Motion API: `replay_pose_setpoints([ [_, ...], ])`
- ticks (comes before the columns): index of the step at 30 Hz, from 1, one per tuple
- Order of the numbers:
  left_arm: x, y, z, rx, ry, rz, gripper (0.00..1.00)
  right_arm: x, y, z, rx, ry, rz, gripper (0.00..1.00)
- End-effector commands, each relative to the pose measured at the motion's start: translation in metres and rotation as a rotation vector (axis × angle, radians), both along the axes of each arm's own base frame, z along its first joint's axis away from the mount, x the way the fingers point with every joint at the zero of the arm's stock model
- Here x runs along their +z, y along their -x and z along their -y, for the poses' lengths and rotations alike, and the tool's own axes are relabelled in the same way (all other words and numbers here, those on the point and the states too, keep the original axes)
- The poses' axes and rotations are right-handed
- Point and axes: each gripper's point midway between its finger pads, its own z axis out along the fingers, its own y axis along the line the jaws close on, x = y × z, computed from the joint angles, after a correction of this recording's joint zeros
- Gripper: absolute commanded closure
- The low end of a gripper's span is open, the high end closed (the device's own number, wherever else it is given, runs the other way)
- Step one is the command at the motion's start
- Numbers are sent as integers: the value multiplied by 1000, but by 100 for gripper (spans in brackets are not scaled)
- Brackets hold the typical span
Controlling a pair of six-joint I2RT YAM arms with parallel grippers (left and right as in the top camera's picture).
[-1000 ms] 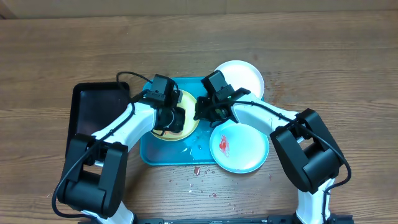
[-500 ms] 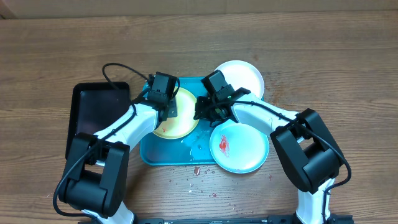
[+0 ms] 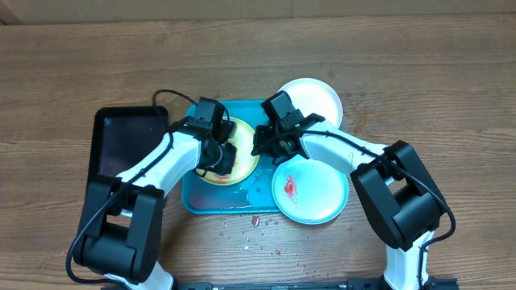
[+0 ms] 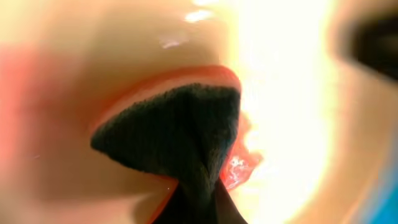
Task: Clean dirty plates on tray and stack at the side
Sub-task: 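Scrub the yellow plate with the sponge while right gripper holds it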
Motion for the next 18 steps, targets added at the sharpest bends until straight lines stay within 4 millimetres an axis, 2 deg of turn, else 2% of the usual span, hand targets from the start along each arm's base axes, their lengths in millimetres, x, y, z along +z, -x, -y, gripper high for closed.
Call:
replay_pose_setpoints([
  [1, 1, 11, 45, -166, 228, -11, 96, -17, 3, 11, -35, 51, -30, 96],
  [3, 3, -7, 44, -135, 207, 59, 96, -18, 4, 11, -35, 54, -34, 96],
  [5, 2, -28, 32, -59, 133, 134, 96, -18, 4, 11, -35, 55, -35, 96],
  [6, 1, -47, 12, 42, 22, 203, 96, -18, 4, 11, -35, 55, -35, 96],
  [9, 3, -65, -31, 220, -187, 292, 96, -18, 4, 11, -35, 55, -35, 96],
  [13, 9, -67, -75, 360, -382, 336, 96, -18, 4, 11, -35, 55, -35, 96],
  [16, 4, -56, -82, 360, -398, 284, 96, -18, 4, 11, -34, 55, -34, 96],
  [18, -4, -41, -79, 322, -379, 205, 96, -18, 4, 11, -34, 55, -35, 96],
])
